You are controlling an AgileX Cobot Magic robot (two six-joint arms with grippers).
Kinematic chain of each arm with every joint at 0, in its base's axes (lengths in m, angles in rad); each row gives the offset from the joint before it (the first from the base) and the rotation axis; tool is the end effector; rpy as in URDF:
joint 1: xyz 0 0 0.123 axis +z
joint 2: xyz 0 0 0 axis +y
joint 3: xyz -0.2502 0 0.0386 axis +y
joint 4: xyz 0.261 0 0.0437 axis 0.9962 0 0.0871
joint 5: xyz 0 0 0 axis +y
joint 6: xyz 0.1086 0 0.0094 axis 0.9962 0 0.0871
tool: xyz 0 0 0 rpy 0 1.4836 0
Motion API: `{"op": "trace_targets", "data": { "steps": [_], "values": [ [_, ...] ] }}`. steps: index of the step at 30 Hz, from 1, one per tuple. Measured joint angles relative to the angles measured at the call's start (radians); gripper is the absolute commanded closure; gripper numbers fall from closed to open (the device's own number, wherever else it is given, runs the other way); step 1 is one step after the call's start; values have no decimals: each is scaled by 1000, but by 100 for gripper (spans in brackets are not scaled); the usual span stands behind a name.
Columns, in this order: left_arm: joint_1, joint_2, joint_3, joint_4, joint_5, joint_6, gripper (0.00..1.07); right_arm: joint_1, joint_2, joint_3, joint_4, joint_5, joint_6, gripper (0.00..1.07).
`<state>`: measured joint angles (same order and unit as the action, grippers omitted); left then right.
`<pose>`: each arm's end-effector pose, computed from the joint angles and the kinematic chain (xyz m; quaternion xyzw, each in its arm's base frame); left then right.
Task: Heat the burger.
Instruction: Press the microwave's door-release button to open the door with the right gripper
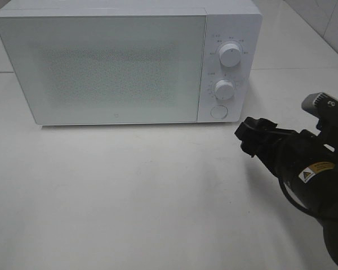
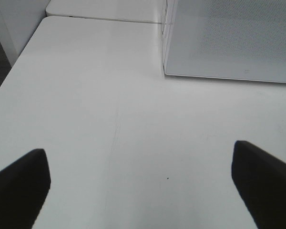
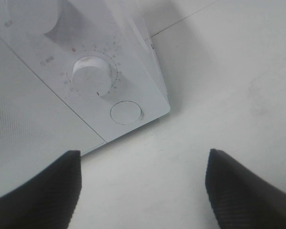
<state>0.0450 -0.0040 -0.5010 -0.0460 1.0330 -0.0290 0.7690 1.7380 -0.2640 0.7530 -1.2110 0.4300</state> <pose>0.0556 -0.0018 0.2786 -0.0306 0.8438 -0.0187 0.5354 0.2128 0.1089 0.0835 0.1954 0.7566 0.1879 0.5951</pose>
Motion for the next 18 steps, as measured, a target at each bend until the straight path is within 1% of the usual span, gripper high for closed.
{"op": "trace_targets", "data": {
  "steps": [1, 2, 3, 4, 5, 6, 7, 8, 10, 11, 13, 14, 15, 16, 17, 18],
  "values": [
    [0, 0, 0, 0, 0, 0, 9, 0, 0, 0, 1, 0, 106, 42],
    [0, 0, 0, 0, 0, 0, 9, 0, 0, 0, 1, 0, 106, 42],
    [0, 0, 0, 0, 0, 0, 9, 0, 0, 0, 2, 0, 222, 44],
    [0, 0, 0, 0, 0, 0, 9, 0, 0, 0, 2, 0, 278, 45],
    [0, 0, 0, 0, 0, 0, 9, 0, 0, 0, 2, 0, 278, 45],
    [0, 0, 0, 0, 0, 0, 9, 0, 0, 0, 2, 0, 374, 48],
    [0, 0, 0, 0, 0, 0, 9, 0, 0, 0, 2, 0, 374, 48],
    [0, 0, 0, 0, 0, 0, 9, 0, 0, 0, 2, 0, 464, 52],
    [0, 0, 0, 0, 0, 0, 9, 0, 0, 0, 2, 0, 501, 53],
    [0, 0, 0, 0, 0, 0, 9, 0, 0, 0, 3, 0, 590, 57],
    [0, 0, 0, 0, 0, 0, 9, 0, 0, 0, 3, 0, 632, 60],
    [0, 0, 0, 0, 0, 0, 9, 0, 0, 0, 3, 0, 708, 65],
    [0, 0, 0, 0, 0, 0, 9, 0, 0, 0, 3, -1, 736, 69],
    [0, 0, 0, 0, 0, 0, 9, 0, 0, 0, 3, -1, 736, 69],
    [0, 0, 0, 0, 0, 0, 9, 0, 0, 0, 3, -2, 787, 78],
    [0, 0, 0, 0, 0, 0, 9, 0, 0, 0, 3, -2, 787, 78]
  ]
}}
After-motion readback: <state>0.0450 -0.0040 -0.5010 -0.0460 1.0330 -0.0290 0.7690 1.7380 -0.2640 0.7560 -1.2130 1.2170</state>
